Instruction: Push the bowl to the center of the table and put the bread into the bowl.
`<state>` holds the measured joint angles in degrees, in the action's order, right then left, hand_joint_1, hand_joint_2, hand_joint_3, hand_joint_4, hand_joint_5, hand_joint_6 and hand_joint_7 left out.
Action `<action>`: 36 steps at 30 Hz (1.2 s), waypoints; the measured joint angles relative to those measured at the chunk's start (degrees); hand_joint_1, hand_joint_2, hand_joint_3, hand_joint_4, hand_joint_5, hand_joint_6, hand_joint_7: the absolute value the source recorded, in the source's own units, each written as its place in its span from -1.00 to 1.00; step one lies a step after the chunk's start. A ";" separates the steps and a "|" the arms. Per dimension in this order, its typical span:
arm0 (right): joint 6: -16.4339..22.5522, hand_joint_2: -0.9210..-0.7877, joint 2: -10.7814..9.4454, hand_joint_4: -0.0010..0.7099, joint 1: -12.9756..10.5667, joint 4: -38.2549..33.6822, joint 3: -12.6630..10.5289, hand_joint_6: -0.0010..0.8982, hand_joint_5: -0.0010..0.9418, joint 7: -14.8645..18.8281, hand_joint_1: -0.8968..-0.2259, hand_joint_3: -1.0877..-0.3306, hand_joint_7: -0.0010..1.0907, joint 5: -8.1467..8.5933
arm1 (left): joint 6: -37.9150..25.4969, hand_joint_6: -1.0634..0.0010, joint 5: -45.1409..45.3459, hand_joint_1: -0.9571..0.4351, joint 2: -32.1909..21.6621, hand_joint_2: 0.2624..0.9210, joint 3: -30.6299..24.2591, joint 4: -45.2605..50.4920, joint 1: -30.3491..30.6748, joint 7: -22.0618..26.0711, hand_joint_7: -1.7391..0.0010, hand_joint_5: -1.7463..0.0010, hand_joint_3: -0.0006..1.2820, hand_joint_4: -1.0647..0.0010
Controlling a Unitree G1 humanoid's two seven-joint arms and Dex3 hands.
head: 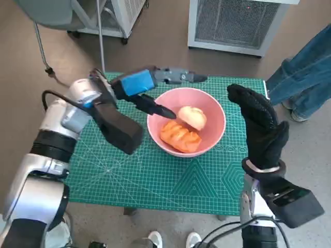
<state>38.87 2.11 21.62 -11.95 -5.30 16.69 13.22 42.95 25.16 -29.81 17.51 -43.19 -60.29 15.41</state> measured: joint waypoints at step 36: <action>-1.07 -1.00 4.18 -0.35 16.37 -6.57 -1.73 -1.00 -0.92 -3.76 -0.20 -0.20 0.34 -4.36 | -5.78 0.25 -35.15 -0.47 16.76 1.00 -21.80 25.88 29.48 -2.19 0.95 0.98 -0.34 0.40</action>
<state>37.81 6.29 37.99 -18.53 -7.04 12.93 8.85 37.17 -9.99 -13.05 -4.29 -17.31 -30.81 13.23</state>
